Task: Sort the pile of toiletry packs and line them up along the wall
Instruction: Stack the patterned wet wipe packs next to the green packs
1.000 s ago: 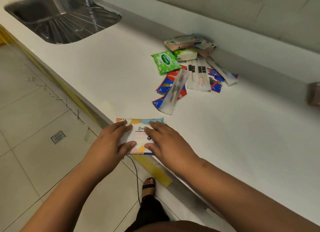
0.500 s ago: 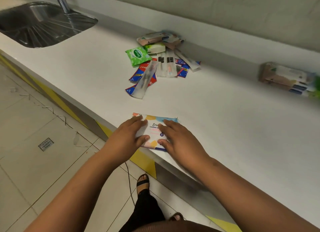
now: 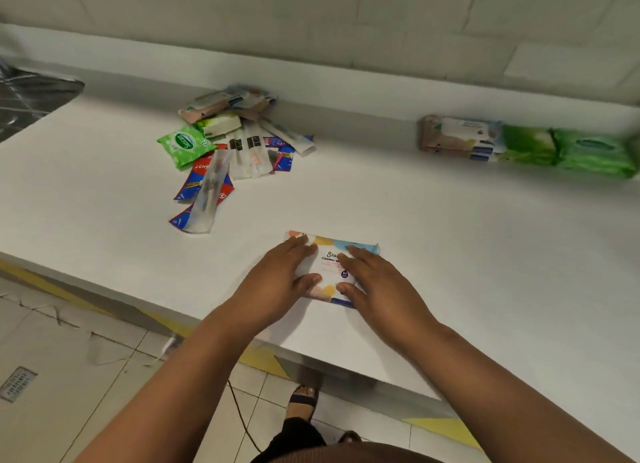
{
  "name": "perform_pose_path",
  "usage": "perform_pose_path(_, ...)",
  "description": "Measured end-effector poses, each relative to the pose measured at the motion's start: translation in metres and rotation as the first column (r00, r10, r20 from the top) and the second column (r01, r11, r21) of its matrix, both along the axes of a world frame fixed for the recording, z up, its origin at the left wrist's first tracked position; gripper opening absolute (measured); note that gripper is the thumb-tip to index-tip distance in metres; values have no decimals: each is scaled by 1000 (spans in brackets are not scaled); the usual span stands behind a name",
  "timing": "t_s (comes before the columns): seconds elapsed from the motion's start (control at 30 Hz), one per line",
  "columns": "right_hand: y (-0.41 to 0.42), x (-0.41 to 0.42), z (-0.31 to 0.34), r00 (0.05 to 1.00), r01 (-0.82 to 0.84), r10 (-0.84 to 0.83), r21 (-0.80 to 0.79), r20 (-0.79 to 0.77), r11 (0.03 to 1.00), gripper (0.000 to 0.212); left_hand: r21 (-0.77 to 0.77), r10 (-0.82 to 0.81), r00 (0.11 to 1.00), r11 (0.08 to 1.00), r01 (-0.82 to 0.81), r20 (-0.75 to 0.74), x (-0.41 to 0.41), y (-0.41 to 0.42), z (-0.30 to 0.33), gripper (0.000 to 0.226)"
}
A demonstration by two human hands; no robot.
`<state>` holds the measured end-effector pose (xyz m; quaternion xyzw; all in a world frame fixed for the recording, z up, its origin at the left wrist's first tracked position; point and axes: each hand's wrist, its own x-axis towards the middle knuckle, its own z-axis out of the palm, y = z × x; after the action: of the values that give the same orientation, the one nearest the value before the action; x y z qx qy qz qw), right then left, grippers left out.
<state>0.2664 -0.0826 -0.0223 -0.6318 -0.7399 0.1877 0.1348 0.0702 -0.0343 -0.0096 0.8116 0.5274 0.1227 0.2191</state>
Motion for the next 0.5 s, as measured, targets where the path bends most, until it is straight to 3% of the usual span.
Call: perform_pose_path(0.5,38,46,-6,940,336,-330,65,-90,940,45,74,-181,982,981,178,44,70,67,-14,55)
